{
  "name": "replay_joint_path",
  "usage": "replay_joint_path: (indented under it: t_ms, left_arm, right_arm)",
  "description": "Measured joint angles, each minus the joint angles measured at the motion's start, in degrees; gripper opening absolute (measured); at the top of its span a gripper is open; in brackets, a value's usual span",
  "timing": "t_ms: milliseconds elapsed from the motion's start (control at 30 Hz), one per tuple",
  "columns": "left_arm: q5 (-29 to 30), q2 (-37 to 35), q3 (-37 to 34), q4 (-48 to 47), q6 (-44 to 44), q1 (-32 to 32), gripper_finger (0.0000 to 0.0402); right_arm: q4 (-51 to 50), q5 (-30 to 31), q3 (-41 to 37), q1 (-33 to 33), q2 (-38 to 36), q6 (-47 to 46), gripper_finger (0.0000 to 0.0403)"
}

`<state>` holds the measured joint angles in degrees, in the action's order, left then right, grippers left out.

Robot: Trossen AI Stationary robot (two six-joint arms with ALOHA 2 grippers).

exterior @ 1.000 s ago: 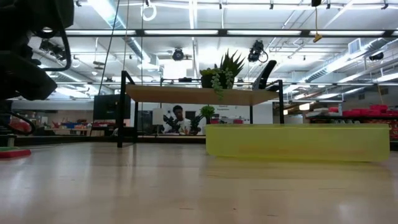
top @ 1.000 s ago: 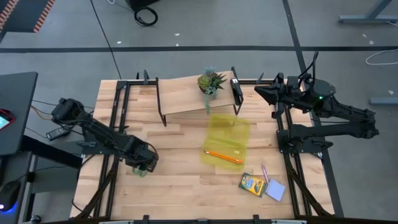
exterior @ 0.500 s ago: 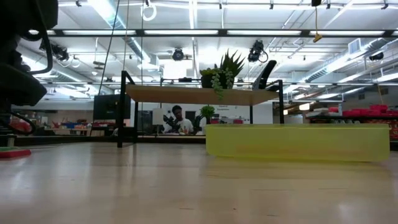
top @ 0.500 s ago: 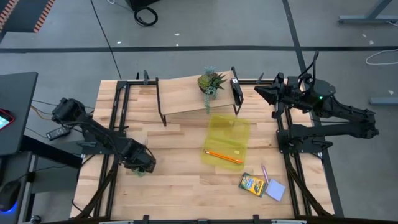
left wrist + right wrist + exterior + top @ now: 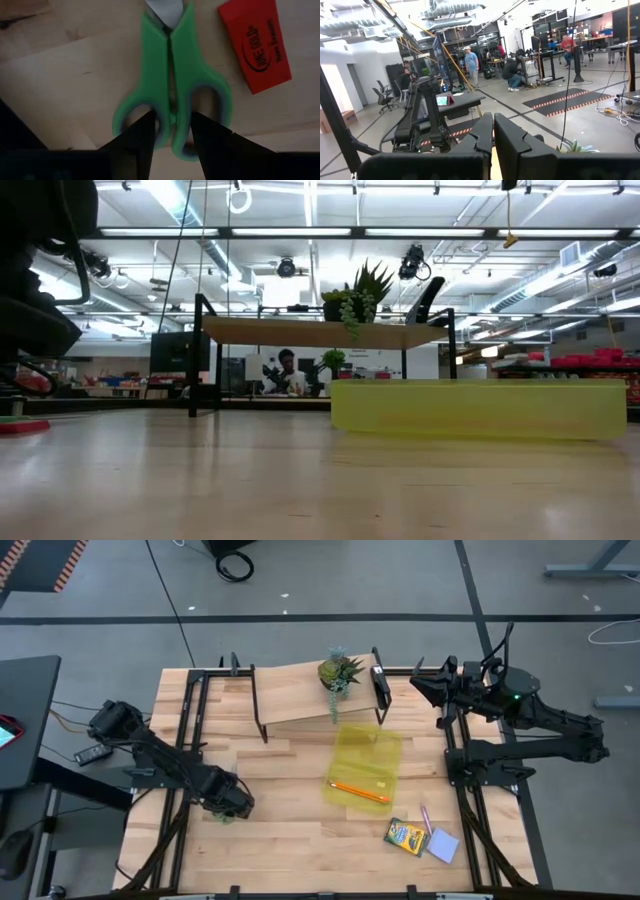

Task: Pack school essentials
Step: Put the green scissors into the yellow supply box

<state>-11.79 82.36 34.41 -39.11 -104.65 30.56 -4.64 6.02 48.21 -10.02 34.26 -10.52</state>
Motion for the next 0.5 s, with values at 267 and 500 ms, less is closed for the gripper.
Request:
replay_joint_path:
  t_ms: [267, 500]
  left_arm:
    - [1.76, 0.27, -0.02, -0.13, 0.74, 1.04, 0.0141]
    - [3.35, 0.28, -0.02, -0.15, 0.3, 3.03, 0.0086]
  right_arm:
    - [0.31, 1.03, 0.0, 0.0, -0.01, 0.09, 0.0023]
    - [0.31, 1.03, 0.0, 0.0, -0.02, 0.09, 0.0023]
